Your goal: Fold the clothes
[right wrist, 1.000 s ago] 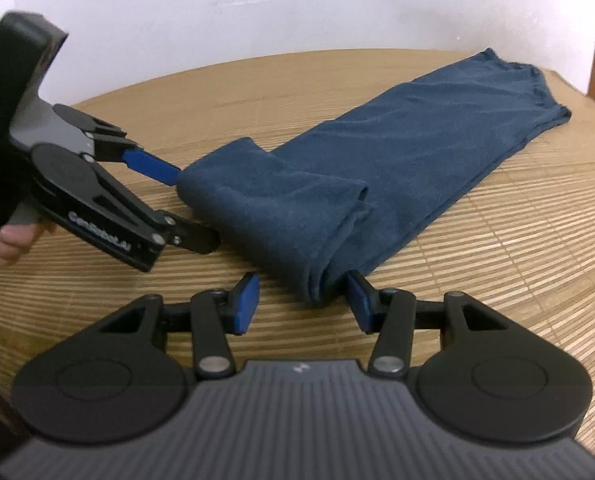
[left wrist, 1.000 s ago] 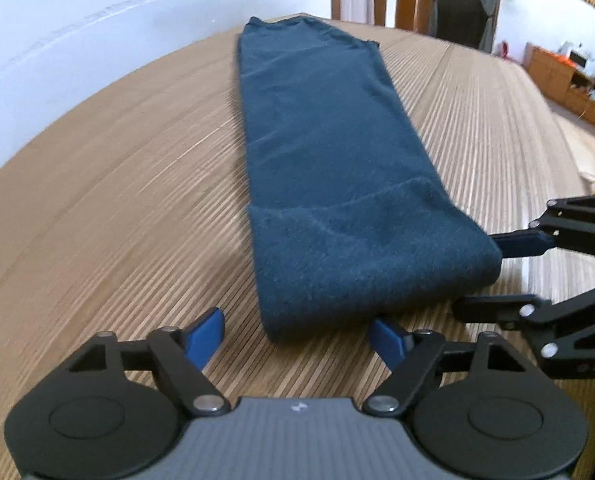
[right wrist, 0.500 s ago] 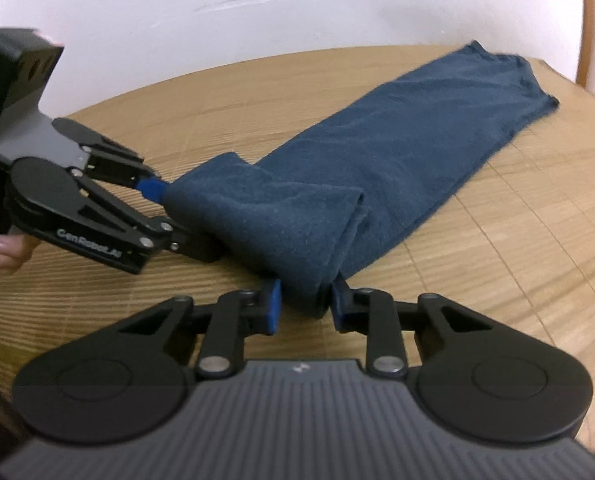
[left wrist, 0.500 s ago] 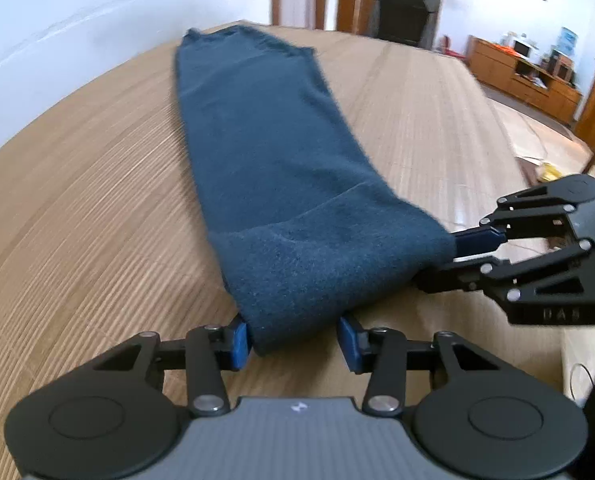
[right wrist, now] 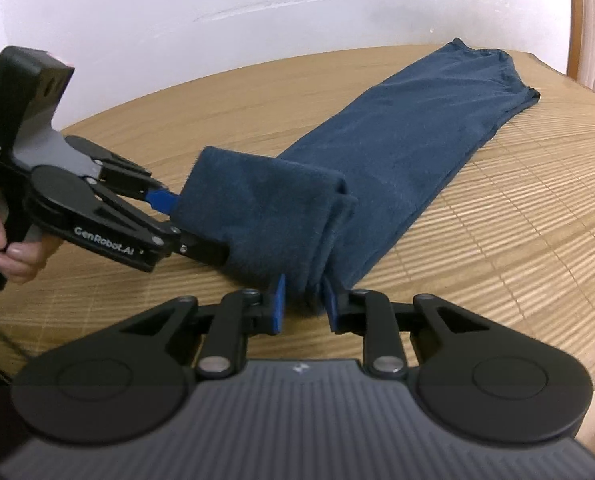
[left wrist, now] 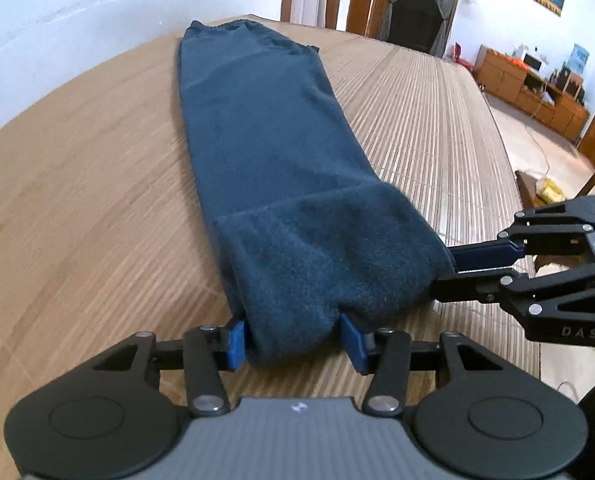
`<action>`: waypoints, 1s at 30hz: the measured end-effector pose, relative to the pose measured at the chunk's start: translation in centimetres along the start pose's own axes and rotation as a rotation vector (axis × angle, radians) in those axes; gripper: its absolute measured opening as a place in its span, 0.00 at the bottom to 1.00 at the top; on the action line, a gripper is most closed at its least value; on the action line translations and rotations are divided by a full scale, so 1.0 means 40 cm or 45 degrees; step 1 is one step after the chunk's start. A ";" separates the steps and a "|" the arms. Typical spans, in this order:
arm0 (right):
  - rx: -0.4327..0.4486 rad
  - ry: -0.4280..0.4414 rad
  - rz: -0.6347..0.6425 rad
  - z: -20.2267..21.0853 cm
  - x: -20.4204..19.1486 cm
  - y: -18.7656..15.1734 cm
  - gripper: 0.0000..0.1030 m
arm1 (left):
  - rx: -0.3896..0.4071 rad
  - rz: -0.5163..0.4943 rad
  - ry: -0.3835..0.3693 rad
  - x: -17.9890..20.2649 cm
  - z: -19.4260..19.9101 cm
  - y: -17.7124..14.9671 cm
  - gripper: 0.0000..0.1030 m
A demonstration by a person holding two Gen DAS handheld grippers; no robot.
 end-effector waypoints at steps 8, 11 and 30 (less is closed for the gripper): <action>-0.016 0.059 0.076 0.005 0.004 -0.019 0.28 | -0.040 -0.005 0.062 -0.019 0.068 -0.038 0.75; 0.001 0.058 0.129 -0.006 -0.008 -0.026 0.31 | -0.043 0.006 0.040 -0.014 0.032 -0.042 0.72; 0.127 0.013 -0.012 -0.031 0.046 0.094 0.31 | 0.202 -0.037 -0.053 -0.037 0.084 0.102 0.72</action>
Point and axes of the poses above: each gripper's, at about its wrist camera, not at the fingertips, and z roughly against the way its jaws point, x to its right, y to its top, the point moved 1 cm from there along -z, roughly the way its jaws point, and after that the axes turned 11 degrees about -y, right-handed, at the moved point
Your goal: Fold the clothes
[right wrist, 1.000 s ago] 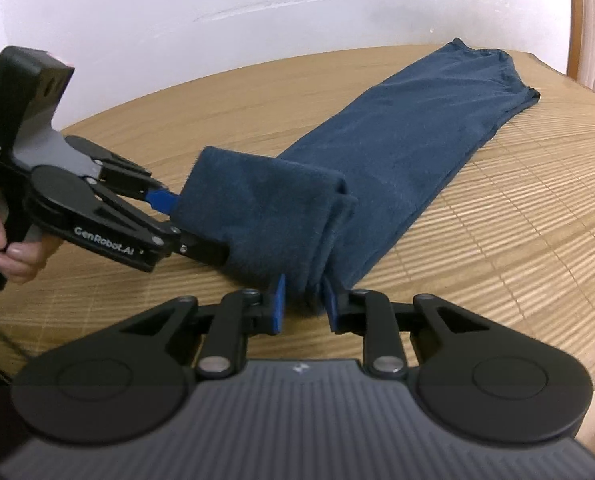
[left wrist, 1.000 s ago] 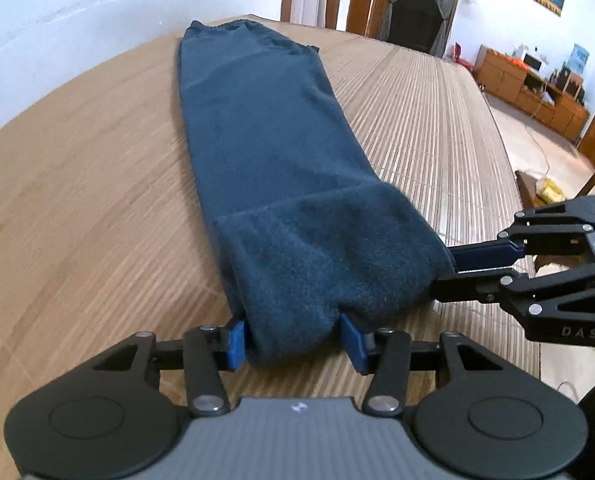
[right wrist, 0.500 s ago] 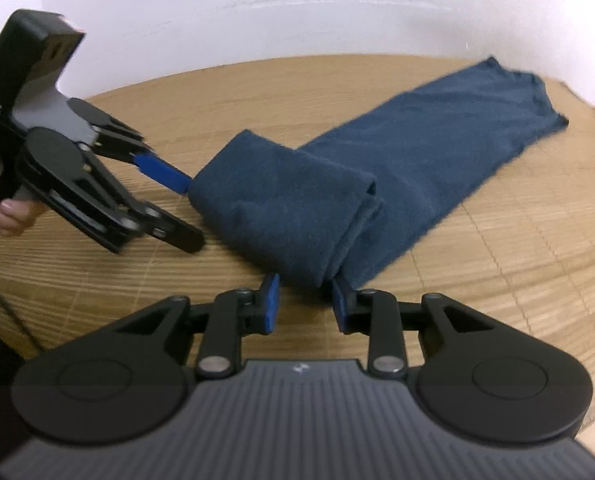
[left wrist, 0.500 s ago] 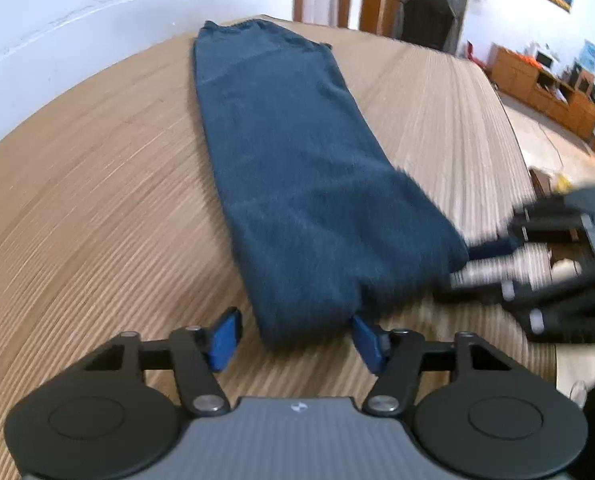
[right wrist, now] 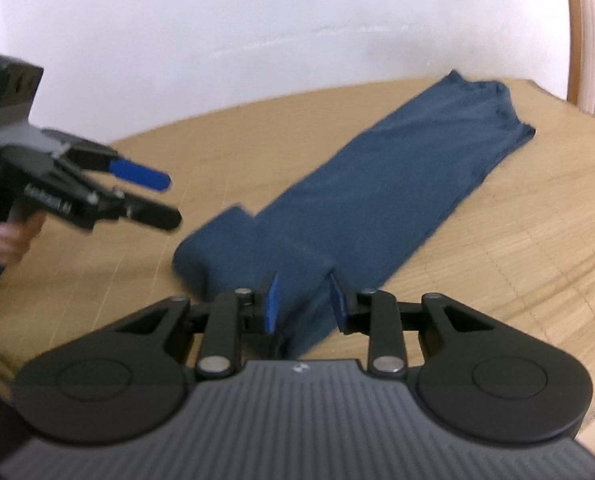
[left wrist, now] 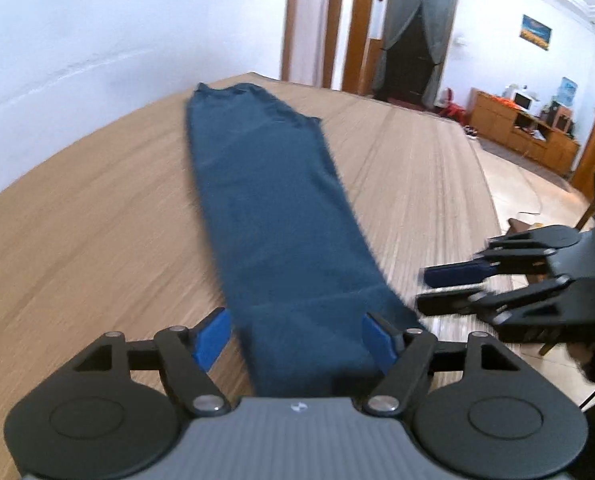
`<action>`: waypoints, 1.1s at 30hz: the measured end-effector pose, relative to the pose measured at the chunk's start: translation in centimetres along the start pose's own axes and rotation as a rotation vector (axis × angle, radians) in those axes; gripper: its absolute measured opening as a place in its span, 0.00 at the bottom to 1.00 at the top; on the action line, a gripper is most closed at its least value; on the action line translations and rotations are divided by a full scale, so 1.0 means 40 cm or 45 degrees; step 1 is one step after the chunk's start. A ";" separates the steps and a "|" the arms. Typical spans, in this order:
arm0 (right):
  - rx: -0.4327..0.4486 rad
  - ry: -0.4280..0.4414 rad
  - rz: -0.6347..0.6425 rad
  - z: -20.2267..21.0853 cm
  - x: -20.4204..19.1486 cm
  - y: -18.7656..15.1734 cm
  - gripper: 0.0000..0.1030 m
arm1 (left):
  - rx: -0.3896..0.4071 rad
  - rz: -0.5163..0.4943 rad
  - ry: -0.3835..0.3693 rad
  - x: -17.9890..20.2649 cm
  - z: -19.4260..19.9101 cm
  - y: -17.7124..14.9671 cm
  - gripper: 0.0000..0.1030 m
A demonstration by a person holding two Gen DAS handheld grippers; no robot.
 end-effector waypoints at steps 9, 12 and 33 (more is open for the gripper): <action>-0.078 -0.003 -0.013 -0.155 0.011 -0.019 0.38 | -0.119 0.102 -0.091 -0.050 -0.128 -0.049 0.71; -0.149 0.025 -0.154 -0.164 0.045 0.002 0.38 | -0.124 0.127 -0.039 -0.052 -0.091 -0.049 0.72; -0.056 -0.013 0.164 -0.043 -0.081 -0.092 0.19 | -0.256 0.080 0.007 -0.018 -0.063 -0.094 0.38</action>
Point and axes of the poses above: each gripper's, at about its wrist camera, not at the fingertips, and z roughly against the way its jaws point, x to its right, y to its top, the point moved 1 cm from there along -z, roughly the way its jaws point, and after that the axes turned 11 degrees about -y, right-handed, at the moved point
